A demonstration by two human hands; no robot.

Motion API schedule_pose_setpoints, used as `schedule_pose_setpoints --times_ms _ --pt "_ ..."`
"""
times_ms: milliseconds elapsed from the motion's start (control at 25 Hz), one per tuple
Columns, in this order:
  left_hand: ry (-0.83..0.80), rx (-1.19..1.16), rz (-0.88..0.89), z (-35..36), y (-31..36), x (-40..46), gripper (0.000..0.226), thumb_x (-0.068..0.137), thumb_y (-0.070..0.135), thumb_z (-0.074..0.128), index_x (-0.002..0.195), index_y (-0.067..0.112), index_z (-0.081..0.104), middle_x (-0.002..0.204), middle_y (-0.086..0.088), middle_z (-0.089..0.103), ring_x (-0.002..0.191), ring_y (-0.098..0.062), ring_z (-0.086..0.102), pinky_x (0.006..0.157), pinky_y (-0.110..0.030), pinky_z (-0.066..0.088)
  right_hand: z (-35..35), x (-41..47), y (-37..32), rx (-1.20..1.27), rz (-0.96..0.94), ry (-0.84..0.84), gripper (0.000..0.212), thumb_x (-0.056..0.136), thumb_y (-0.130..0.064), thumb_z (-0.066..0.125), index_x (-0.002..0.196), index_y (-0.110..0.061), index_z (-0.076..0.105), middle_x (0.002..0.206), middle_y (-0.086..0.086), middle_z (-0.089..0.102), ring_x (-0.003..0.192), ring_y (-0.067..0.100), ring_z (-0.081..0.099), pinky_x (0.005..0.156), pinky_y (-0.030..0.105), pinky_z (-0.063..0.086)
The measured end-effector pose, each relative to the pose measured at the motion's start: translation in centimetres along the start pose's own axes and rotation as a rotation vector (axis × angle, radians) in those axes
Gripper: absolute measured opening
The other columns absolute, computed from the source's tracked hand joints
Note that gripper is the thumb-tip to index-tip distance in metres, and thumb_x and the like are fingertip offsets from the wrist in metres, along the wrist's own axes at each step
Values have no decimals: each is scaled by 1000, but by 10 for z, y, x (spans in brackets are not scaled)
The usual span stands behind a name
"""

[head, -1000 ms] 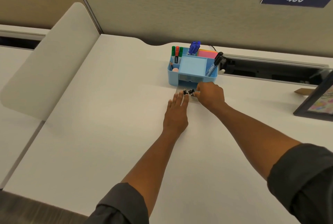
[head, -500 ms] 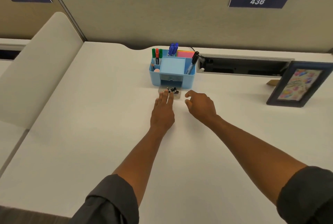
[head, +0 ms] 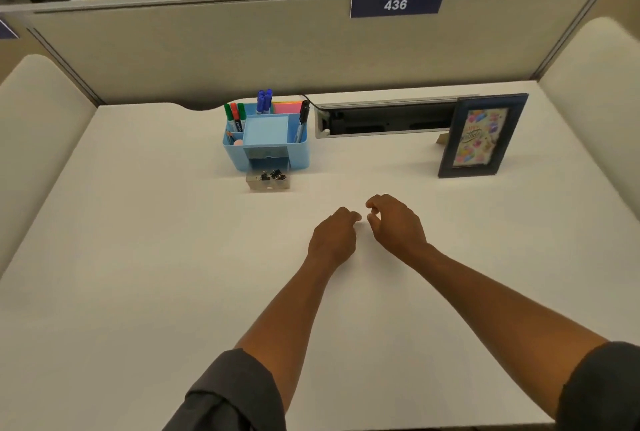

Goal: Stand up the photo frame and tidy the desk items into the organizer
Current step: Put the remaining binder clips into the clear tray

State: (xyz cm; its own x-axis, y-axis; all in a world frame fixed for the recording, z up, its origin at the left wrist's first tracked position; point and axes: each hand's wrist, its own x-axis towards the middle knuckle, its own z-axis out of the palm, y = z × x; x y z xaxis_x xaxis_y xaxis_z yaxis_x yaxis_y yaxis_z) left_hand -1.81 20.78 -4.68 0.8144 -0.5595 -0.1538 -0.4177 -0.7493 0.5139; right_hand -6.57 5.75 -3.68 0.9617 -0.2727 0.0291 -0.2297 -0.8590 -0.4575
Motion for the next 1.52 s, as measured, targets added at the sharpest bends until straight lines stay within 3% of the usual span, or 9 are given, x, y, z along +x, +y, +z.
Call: schedule_pose_setpoints --times_ms 280,440,760,960,1080,1280,1520 --pt "-83 13 7 28 39 2 36 92 25 51 128 26 53 119 1 55 103 -24 59 88 -38 47 -18 -19 56 -1 86 -19 24 93 -23 54 117 -23 56 112 -6 61 102 16 59 82 33 48" --pt "-70 61 -1 41 58 6 31 93 28 49 124 23 54 115 -2 54 93 -29 60 82 -40 48 -22 -22 77 18 143 -74 25 95 -19 47 119 -22 55 115 -4 61 102 19 58 83 36 48" --pt "17 172 6 56 84 11 32 88 42 59 113 22 57 105 -1 54 80 -25 60 77 -35 41 -20 -30 97 74 88 -167 25 89 -15 57 114 -23 57 110 -6 59 98 16 57 81 33 47" --pt "76 211 34 61 84 14 11 91 25 53 98 22 61 97 1 56 65 -25 54 71 -33 35 -18 -28 100 40 59 -162 13 90 -14 53 98 -24 58 97 -6 57 88 18 56 73 34 46" --pt "102 227 73 61 79 14 19 86 4 47 93 16 60 92 -4 57 60 -25 45 68 -35 36 -18 -27 100 31 62 -164 17 89 -13 55 102 -23 58 100 -5 58 91 17 55 74 33 44" --pt "115 284 132 60 66 8 24 79 -3 48 95 13 58 91 -6 55 69 -27 50 64 -36 36 -12 -27 91 47 68 -177 22 87 -15 59 106 -26 57 102 -8 58 93 15 55 77 33 46" --pt "99 267 135 48 49 0 17 85 9 50 97 17 61 96 -3 55 79 -26 51 71 -35 36 -2 -27 71 53 50 -198 25 85 -14 60 107 -25 56 102 -7 56 91 14 54 75 31 44"
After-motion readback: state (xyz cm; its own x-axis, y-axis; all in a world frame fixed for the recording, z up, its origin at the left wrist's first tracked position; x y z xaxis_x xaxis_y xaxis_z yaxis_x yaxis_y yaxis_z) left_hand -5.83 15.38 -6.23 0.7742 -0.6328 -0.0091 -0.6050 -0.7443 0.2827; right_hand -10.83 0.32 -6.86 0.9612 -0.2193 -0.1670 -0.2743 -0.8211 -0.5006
